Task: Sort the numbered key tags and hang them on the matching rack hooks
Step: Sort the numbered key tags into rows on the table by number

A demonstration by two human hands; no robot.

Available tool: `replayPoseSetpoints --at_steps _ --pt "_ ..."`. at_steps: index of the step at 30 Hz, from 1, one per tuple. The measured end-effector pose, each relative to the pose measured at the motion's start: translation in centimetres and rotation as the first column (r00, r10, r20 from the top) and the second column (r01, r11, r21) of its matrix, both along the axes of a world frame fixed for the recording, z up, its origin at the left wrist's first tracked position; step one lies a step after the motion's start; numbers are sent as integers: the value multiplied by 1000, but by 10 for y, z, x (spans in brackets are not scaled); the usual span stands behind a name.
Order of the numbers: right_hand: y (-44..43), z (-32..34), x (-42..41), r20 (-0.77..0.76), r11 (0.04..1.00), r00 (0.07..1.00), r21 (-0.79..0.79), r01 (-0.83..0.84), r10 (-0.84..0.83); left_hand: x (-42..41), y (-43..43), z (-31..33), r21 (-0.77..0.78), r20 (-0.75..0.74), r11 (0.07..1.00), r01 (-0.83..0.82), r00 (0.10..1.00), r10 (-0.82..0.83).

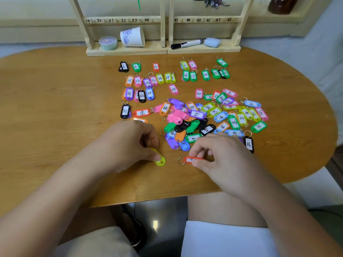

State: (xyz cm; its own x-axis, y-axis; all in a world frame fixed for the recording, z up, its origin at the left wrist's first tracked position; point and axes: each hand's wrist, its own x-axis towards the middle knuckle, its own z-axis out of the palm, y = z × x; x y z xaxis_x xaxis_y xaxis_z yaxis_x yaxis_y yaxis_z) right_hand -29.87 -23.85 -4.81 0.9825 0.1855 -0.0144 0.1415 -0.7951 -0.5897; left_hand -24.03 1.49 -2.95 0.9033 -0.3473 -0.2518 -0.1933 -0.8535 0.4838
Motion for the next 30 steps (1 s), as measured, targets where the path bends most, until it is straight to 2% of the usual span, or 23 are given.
replayPoseSetpoints --at_steps 4,13,19,30 --pt "-2 -4 -2 53 998 998 68 12 -16 -5 9 -1 -130 11 991 7 1000 -5" --pt "-8 1 6 111 952 988 297 71 -108 -3 7 -3 -92 20 995 32 999 -31" --pt "-18 9 29 115 936 986 343 74 -120 8 4 2 -175 11 983 57 998 -56" --pt "-55 32 106 96 909 982 402 112 -164 56 -19 19 -353 170 932 78 985 -18"
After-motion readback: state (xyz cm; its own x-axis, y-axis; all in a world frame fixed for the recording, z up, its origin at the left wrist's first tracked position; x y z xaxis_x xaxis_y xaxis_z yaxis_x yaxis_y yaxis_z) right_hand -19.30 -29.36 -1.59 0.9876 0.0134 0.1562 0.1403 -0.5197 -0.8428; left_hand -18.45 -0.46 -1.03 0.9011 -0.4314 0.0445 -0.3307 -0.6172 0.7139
